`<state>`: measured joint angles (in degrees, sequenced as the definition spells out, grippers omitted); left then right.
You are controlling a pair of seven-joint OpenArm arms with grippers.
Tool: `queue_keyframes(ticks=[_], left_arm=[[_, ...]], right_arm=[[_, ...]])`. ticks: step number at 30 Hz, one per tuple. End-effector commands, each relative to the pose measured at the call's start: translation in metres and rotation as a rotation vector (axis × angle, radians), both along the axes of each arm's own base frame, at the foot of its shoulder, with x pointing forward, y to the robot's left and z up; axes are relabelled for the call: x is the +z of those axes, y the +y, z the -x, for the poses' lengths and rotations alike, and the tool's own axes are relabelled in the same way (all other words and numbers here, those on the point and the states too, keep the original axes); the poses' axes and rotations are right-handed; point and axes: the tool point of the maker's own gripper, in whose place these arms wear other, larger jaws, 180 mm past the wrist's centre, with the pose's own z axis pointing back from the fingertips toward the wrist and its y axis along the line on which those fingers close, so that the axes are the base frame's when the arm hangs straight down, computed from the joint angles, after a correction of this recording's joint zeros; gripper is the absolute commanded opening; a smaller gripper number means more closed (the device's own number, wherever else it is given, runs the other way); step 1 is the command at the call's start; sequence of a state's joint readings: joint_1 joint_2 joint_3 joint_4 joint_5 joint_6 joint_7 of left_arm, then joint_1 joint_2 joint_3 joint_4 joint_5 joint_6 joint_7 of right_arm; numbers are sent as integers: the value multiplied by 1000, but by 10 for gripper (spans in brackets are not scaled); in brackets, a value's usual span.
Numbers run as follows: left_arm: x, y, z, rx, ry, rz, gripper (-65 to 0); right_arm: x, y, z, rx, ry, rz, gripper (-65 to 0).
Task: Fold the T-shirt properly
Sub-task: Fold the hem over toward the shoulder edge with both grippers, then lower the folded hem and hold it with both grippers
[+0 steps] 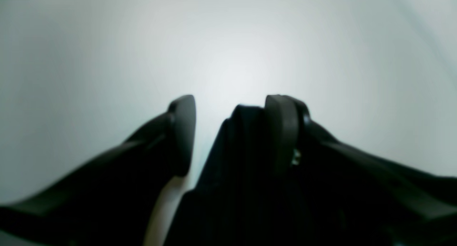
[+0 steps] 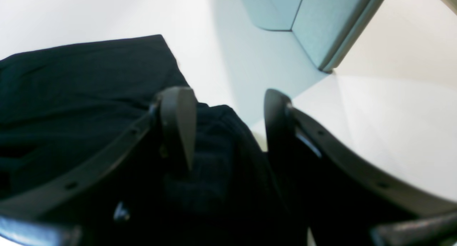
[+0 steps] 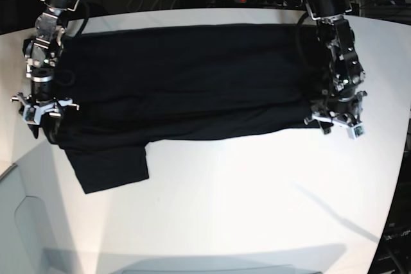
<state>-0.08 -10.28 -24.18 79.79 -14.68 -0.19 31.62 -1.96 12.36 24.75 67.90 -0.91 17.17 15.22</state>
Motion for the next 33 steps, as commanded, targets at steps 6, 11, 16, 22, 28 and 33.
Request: queue_keyframes(ticks=[6,11,16,22,28,33], left_arm=[[14,-10,-17,-50,-42,-25,-353],[11,-18,-18,-71,-31,-22,-374],[11,-18,-17,-71,-34,-23,-538],[14,-18,-17,-68,-39,-23,-648],[31,-20,-12,-83,-79,-51,-650],[54,-23,-11,-102,-131,-82,-650]], right_arm=[[20,-7,-5,-2,-64,23,-335],[21,-6,-6,-2,-67,20,-335],[22,-7,-8,-2,-71,23,-335],[33,-7,-17,-3,-100,23,-333],[48,-8,-32,-5,-142,24,-331],[48,-12,-59,-17,-34,-1,-331]])
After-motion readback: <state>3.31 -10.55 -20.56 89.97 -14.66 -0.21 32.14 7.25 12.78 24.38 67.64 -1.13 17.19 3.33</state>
